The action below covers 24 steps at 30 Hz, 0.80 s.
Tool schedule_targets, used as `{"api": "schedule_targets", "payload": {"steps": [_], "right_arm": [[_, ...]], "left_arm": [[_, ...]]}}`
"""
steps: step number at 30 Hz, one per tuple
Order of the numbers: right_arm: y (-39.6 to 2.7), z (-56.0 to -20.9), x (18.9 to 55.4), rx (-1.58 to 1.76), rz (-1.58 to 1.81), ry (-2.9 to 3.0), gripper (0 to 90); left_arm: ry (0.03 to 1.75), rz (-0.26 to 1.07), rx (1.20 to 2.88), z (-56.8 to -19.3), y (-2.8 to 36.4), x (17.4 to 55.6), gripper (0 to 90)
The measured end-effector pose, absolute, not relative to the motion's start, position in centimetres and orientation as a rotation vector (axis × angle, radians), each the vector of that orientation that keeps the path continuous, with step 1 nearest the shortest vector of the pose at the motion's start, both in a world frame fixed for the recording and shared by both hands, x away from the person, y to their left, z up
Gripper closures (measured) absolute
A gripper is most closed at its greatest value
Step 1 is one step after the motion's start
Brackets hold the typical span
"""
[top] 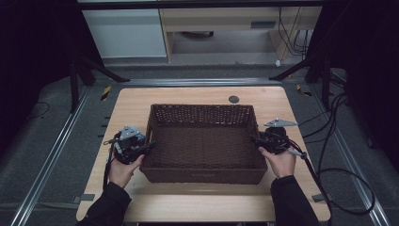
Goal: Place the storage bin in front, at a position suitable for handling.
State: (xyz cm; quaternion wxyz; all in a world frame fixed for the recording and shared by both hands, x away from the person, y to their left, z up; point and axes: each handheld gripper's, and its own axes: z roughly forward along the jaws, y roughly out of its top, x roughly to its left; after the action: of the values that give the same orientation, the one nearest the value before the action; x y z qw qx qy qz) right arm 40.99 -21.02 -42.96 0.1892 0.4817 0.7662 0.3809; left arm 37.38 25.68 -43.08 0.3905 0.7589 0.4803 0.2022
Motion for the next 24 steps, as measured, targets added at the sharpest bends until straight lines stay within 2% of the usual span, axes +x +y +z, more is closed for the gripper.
{"api": "schedule_targets", "payload": {"steps": [5,11,17,24], "right_arm": [[-21.2,-42.6,40.3,1.344,1.009,2.141,68.5],[-22.6,-42.6,39.7,1.352,1.008,2.133,69.0],[-23.6,-42.6,39.2,1.354,1.005,2.132,69.3],[-24.1,-42.6,39.3,1.379,1.038,2.125,67.0]], "left_arm": [[1.21,0.513,1.93,-43.1,24.8,36.9,61.4],[1.192,0.509,1.941,-43.1,23.7,36.4,59.5],[1.14,0.509,1.929,-41.9,23.8,35.4,45.0],[1.143,0.556,1.857,-40.2,25.9,35.0,38.8]]}}
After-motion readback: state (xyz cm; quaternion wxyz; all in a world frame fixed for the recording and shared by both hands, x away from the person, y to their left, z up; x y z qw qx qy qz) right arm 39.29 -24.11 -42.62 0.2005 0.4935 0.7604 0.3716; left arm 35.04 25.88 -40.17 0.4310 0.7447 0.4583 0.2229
